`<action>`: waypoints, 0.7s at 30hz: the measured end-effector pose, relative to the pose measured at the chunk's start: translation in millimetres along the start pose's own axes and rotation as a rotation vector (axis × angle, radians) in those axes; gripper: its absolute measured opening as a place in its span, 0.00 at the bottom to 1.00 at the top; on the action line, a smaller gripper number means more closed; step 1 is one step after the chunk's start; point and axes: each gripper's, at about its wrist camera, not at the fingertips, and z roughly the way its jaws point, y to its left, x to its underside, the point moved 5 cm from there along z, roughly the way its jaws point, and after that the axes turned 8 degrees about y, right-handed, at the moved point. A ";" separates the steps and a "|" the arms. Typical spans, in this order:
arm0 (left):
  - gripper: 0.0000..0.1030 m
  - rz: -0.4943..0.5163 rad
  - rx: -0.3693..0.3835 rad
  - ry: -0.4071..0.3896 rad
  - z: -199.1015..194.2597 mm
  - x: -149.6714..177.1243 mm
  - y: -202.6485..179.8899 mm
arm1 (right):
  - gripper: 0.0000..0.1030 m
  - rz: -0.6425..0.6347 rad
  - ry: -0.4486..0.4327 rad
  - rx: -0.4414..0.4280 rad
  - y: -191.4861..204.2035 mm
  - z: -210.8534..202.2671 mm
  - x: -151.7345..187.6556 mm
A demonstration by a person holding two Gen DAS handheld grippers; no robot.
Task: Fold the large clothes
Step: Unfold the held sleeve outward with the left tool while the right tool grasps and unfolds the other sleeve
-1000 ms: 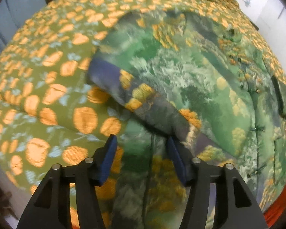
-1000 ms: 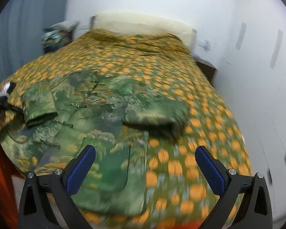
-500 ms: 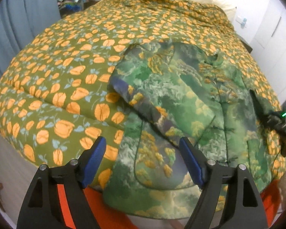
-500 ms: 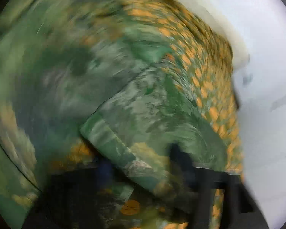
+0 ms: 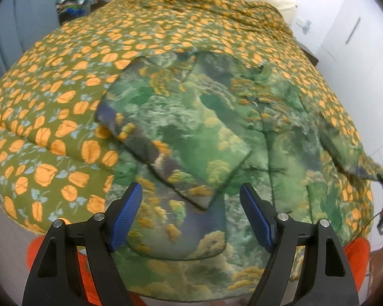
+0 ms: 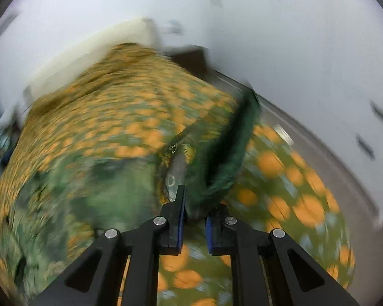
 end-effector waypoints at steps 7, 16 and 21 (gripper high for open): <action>0.78 0.083 -0.086 -0.013 -5.6 -4.4 -6.6 | 0.12 0.143 0.074 0.031 -34.2 40.6 40.6; 0.86 0.321 -0.259 -0.035 5.6 -7.2 -18.5 | 0.75 0.076 -0.018 0.146 -30.6 -12.3 58.4; 0.91 0.582 -0.300 -0.021 41.8 -6.6 -61.1 | 0.79 -0.053 -0.084 0.105 6.5 -61.5 84.6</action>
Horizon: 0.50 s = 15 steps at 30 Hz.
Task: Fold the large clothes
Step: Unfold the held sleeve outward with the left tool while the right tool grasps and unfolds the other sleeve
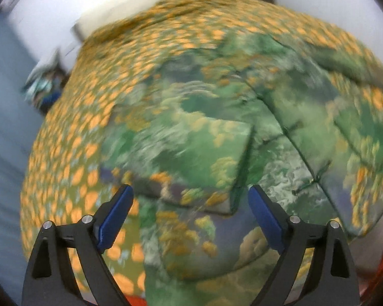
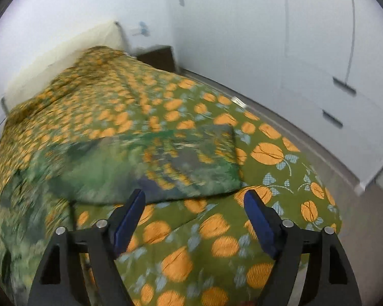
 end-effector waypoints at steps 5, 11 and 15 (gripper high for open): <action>0.93 0.088 0.022 0.069 48.6 -17.6 -29.8 | 0.80 -0.130 0.001 -0.096 52.4 -28.3 33.3; 0.92 0.120 -0.072 0.146 102.2 -21.1 -30.3 | 0.80 -0.301 0.020 -0.167 107.7 -48.8 76.7; 0.12 -0.003 0.111 0.129 89.6 -20.5 -17.5 | 0.80 -0.385 -0.010 -0.180 130.0 -59.9 91.1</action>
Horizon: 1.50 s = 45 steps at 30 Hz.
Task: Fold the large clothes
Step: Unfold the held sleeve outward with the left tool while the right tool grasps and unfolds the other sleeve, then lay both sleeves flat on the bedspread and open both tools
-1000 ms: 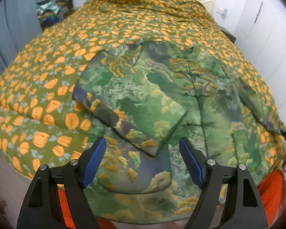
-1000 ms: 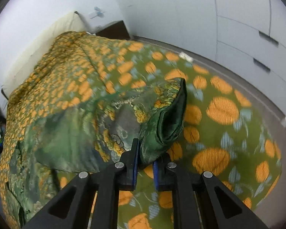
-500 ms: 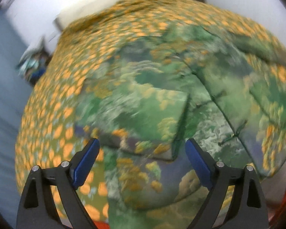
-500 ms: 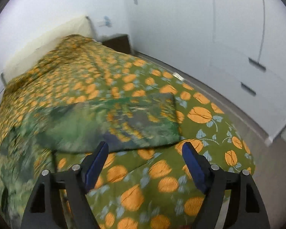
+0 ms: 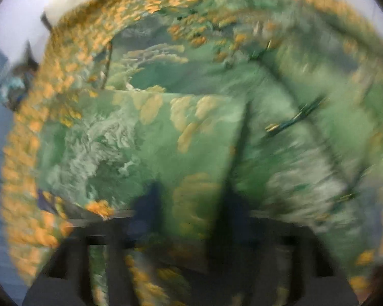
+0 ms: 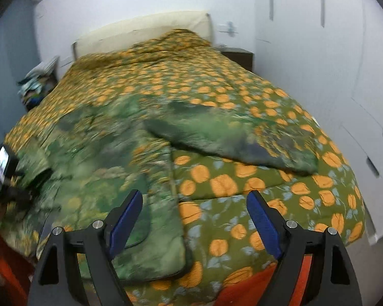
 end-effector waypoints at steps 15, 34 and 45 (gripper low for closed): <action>0.55 -0.888 -0.282 -0.143 -99.6 136.2 335.3 | 0.80 -0.099 -0.099 -0.025 41.0 -34.3 -14.8; 0.92 -0.771 0.184 -0.305 -147.8 102.6 154.3 | 0.80 -0.101 -0.086 0.027 28.8 -32.6 -24.0; 0.96 -0.454 0.196 -0.352 -184.0 67.8 -9.6 | 0.85 -0.081 -0.024 0.044 47.6 -36.2 -19.0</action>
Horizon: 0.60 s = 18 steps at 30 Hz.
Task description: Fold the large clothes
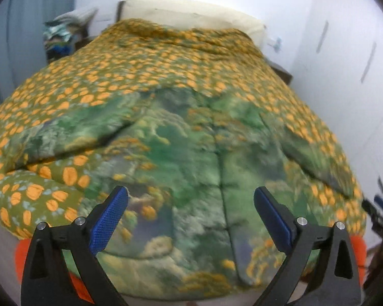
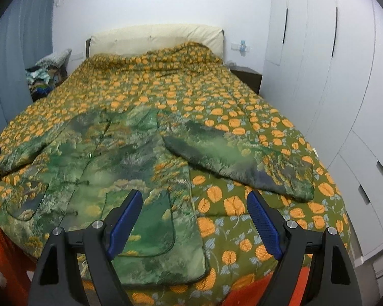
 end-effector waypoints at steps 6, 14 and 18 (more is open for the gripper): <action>0.96 0.108 -0.096 0.000 -6.5 12.6 -22.0 | 0.88 -0.047 0.040 0.017 27.3 -12.5 1.5; 0.97 0.090 -0.145 -0.028 -7.9 11.5 -8.8 | 0.88 -0.078 0.019 0.075 41.3 -22.7 -6.4; 0.97 0.077 -0.155 -0.025 -6.5 10.9 -4.9 | 0.88 -0.089 0.031 0.077 42.8 -22.8 -6.3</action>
